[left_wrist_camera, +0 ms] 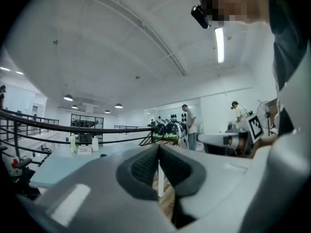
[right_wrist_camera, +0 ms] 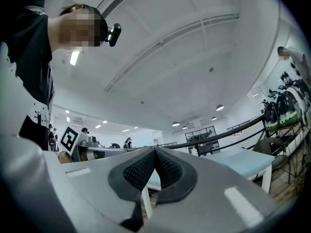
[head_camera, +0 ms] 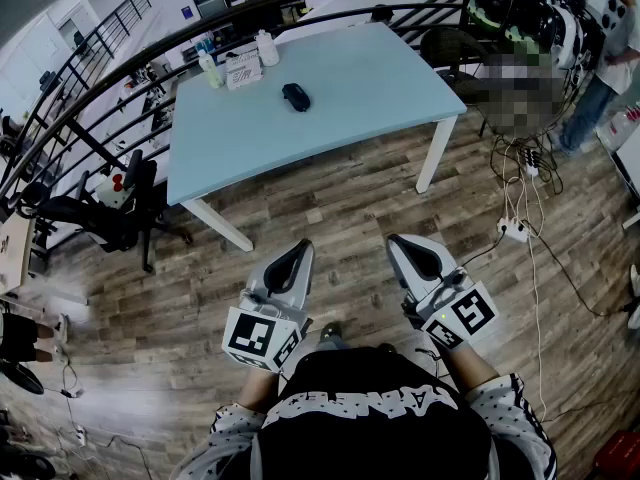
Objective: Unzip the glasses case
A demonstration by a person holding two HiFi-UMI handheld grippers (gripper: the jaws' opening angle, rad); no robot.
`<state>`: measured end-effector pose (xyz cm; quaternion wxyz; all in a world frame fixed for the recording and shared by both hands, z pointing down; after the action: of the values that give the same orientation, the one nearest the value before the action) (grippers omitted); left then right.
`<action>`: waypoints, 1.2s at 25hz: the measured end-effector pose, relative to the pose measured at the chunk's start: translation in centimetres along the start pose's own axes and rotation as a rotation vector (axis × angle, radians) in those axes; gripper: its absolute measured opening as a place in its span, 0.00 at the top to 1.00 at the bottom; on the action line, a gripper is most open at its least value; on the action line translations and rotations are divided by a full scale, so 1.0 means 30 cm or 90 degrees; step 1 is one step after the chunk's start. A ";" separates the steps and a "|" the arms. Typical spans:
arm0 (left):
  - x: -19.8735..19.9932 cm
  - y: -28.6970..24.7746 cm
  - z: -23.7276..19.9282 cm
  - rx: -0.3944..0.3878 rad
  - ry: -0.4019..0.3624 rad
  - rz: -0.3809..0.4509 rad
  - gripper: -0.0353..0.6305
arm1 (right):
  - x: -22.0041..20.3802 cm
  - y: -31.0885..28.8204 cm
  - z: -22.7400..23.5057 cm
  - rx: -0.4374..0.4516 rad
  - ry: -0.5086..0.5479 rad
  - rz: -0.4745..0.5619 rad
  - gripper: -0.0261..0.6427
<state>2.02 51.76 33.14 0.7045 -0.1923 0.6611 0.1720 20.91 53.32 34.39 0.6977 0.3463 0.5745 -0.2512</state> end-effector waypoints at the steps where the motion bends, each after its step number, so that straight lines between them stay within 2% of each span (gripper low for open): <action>1: -0.001 0.000 0.006 0.001 -0.001 -0.001 0.95 | 0.002 0.006 0.002 0.000 0.000 0.001 0.96; 9: 0.000 0.011 0.068 0.018 -0.005 0.000 0.95 | 0.007 0.067 0.023 0.008 -0.024 0.014 0.96; 21: -0.026 0.061 0.213 0.072 -0.004 -0.016 0.95 | -0.013 0.202 0.050 0.052 -0.044 0.002 0.96; 30: -0.043 0.092 0.202 0.114 -0.010 -0.027 0.95 | -0.045 0.182 0.066 0.082 -0.051 -0.008 0.96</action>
<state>5.82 57.19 34.62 0.7275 -0.1410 0.6642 0.0986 25.96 55.20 36.97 0.6949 0.3770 0.5307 -0.3056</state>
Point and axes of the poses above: the fingertips, and each gripper's own axes: y backward along the fingers, z to its right, x out of its top, the point moved 5 cm from there along y, backward along the fingers, and after that the axes turned 10 degrees about x, right-handed, at the moved point
